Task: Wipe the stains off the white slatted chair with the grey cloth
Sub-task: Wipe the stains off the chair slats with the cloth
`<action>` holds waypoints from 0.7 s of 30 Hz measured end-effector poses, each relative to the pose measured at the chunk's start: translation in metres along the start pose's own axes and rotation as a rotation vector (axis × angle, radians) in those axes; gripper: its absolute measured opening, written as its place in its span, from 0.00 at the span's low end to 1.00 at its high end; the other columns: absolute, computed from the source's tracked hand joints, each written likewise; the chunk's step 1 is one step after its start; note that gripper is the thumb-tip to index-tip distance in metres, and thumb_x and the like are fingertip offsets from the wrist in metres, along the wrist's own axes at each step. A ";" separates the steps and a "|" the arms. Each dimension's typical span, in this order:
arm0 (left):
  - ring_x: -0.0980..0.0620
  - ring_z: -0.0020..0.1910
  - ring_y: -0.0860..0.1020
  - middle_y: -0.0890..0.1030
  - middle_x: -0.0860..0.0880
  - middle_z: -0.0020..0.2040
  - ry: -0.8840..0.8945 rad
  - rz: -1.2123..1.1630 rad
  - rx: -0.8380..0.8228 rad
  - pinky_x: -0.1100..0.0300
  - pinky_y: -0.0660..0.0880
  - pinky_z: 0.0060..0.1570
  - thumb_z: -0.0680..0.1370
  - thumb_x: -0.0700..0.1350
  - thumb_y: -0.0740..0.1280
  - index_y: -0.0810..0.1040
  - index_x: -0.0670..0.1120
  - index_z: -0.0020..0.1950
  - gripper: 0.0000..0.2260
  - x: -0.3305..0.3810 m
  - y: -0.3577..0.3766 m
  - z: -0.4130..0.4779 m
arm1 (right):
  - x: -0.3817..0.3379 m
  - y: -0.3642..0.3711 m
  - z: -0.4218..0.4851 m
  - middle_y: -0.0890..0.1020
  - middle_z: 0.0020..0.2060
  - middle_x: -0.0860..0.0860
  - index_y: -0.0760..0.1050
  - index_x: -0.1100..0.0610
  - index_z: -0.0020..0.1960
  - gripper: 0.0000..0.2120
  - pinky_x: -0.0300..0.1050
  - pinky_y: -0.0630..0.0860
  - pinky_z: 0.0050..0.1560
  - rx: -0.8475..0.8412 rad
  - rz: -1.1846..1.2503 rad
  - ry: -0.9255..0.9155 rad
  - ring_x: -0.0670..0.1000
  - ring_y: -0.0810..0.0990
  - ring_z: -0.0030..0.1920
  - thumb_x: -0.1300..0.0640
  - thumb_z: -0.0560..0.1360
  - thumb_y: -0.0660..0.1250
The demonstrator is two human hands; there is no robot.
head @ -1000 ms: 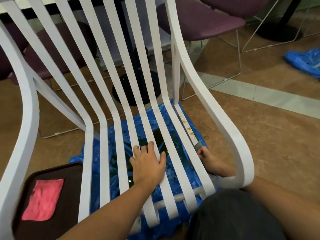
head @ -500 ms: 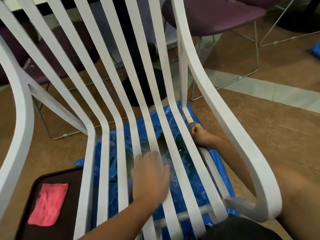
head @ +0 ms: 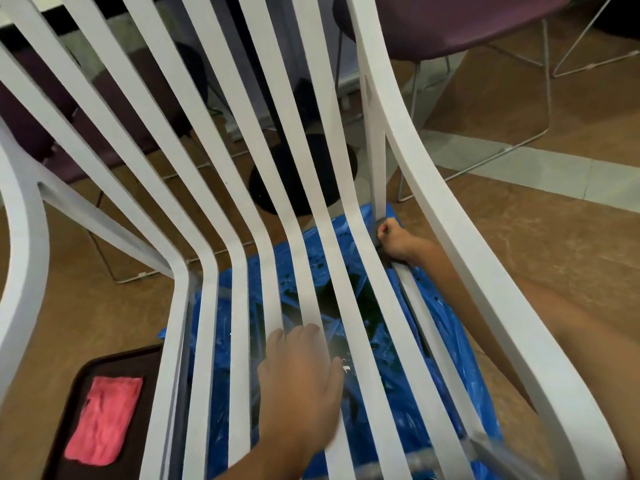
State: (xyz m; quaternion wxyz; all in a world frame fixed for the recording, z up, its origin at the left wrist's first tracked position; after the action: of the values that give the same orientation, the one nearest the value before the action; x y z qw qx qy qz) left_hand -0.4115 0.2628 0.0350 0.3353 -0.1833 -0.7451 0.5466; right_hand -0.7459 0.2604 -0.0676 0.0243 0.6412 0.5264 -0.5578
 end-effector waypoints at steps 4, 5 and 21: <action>0.51 0.78 0.48 0.64 0.61 0.73 -0.001 0.004 0.003 0.47 0.60 0.73 0.79 0.64 0.51 0.57 0.61 0.74 0.24 0.001 -0.001 0.000 | 0.002 0.000 -0.002 0.72 0.40 0.48 0.67 0.56 0.55 0.03 0.39 0.68 0.39 0.021 0.037 -0.013 0.48 0.72 0.40 0.62 0.82 0.59; 0.51 0.78 0.48 0.64 0.61 0.73 -0.001 0.003 0.004 0.47 0.60 0.72 0.80 0.64 0.52 0.57 0.61 0.74 0.23 0.002 -0.001 0.000 | 0.002 -0.001 -0.006 0.71 0.39 0.47 0.67 0.56 0.55 0.03 0.38 0.68 0.38 0.028 0.056 -0.020 0.47 0.71 0.39 0.61 0.82 0.58; 0.48 0.79 0.48 0.78 0.55 0.61 -0.048 -0.016 -0.006 0.43 0.62 0.70 0.81 0.61 0.52 0.56 0.59 0.75 0.22 0.005 -0.009 -0.004 | 0.070 0.021 -0.185 0.68 0.38 0.53 0.63 0.61 0.51 0.04 0.31 0.66 0.31 -0.073 0.230 0.037 0.46 0.66 0.36 0.67 0.83 0.57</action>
State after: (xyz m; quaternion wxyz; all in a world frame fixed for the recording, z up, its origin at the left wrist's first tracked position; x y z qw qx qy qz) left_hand -0.4108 0.2657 0.0456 0.3211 -0.1650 -0.7562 0.5457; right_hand -0.6160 0.4107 -0.0608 0.1018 0.7061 0.4698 -0.5199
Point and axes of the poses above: each hand's wrist, its own z-axis towards the middle knuckle, its own y-axis out of the palm, x = y × z, the point moved 8 cm from there along z, towards the middle knuckle
